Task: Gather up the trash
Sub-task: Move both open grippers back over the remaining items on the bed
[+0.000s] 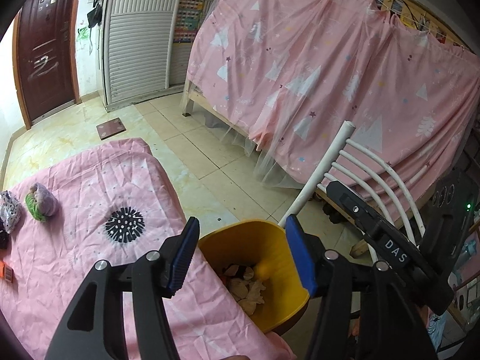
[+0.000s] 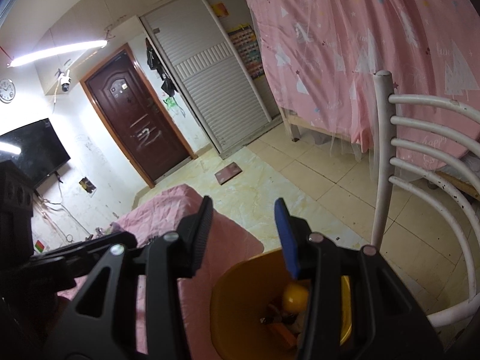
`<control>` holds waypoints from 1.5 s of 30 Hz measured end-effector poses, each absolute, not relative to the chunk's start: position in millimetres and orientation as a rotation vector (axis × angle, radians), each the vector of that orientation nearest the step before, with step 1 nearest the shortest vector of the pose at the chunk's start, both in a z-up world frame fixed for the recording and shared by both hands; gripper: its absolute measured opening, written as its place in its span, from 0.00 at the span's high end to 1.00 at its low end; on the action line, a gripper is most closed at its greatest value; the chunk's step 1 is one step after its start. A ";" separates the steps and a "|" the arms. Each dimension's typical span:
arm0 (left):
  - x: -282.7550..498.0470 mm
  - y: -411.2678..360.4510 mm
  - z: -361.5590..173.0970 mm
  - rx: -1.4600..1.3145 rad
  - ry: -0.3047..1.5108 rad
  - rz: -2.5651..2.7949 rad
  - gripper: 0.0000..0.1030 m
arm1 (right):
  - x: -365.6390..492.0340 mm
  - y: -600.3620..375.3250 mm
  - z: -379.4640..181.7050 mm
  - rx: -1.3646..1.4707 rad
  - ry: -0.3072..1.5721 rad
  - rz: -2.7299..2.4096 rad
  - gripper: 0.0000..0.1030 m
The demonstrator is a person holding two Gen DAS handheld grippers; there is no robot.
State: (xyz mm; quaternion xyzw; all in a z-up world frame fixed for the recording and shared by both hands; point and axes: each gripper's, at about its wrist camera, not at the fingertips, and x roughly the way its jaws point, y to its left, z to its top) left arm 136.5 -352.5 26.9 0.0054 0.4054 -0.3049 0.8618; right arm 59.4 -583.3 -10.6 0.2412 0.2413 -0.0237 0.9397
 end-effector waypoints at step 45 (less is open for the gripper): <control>216.0 -89.1 25.0 -0.225 0.800 -0.207 0.35 | 186.7 -354.9 -6.0 0.211 0.684 0.289 0.48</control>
